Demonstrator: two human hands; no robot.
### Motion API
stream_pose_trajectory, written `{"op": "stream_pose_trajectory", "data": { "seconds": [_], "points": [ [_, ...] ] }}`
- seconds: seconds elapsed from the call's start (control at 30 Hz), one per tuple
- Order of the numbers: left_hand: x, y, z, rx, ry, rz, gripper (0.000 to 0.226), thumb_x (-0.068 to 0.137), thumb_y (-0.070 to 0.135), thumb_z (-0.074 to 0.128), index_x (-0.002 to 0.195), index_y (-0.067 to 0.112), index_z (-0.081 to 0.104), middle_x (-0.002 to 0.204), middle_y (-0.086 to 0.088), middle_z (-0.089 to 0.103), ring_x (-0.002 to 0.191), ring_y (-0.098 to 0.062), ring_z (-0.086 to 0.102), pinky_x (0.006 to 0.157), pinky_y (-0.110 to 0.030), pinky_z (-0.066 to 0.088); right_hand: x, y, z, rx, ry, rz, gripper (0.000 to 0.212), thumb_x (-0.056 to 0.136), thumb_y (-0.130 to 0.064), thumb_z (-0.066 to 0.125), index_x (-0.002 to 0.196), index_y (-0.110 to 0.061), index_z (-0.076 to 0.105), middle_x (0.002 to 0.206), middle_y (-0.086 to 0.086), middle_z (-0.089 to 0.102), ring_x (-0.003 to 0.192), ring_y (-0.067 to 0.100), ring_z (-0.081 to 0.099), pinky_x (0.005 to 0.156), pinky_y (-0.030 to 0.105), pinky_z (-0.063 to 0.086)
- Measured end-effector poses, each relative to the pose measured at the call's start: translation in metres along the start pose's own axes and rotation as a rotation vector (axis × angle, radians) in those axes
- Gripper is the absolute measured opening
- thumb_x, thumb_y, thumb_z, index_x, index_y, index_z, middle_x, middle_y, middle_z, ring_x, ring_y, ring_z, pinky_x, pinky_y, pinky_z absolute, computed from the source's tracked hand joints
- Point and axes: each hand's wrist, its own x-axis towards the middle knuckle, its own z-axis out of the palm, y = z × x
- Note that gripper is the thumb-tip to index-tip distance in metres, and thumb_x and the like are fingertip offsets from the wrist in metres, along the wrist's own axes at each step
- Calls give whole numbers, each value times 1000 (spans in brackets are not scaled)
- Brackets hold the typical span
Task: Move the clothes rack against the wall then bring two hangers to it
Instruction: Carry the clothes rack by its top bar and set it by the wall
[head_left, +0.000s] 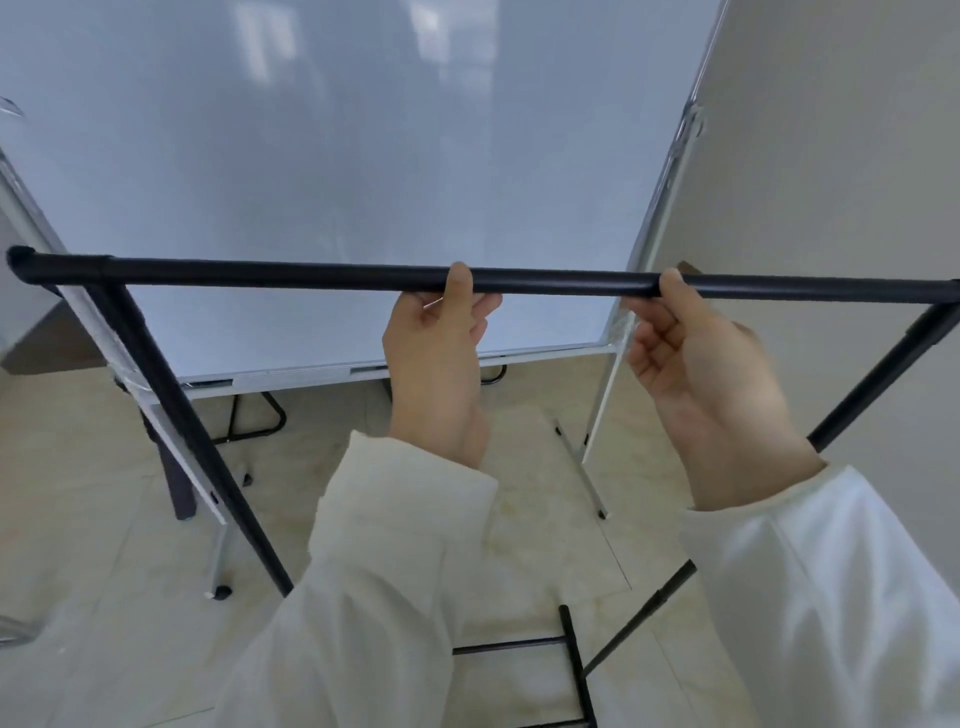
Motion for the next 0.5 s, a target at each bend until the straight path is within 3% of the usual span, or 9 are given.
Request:
{"op": "stream_pose_trajectory", "data": {
  "seconds": [0.17,0.33,0.5],
  "points": [
    [7,-28,56,25,-92,-11,16,92,28,49,90,13,54,96,-2,64,82,-3,66,86,-14,47,35,-24,-45,23,50,-7,15,88,-27,55,81,-15,61,72,-4,66,56,5,49,54,15,45],
    [9,-52,105,41,-156,-32,19,91,28,50,96,10,54,90,2,64,78,0,66,83,-13,49,61,-43,-86,77,107,-25,16,88,-26,55,85,-12,63,65,-4,65,51,4,50,48,14,45],
    [12,-73,152,45,-223,-71,15,92,28,49,87,14,53,87,4,63,75,1,65,84,-13,48,85,-61,-122,74,183,-68,20,88,-26,56,73,-14,61,72,-1,64,53,5,49,48,15,45]
  ]
}}
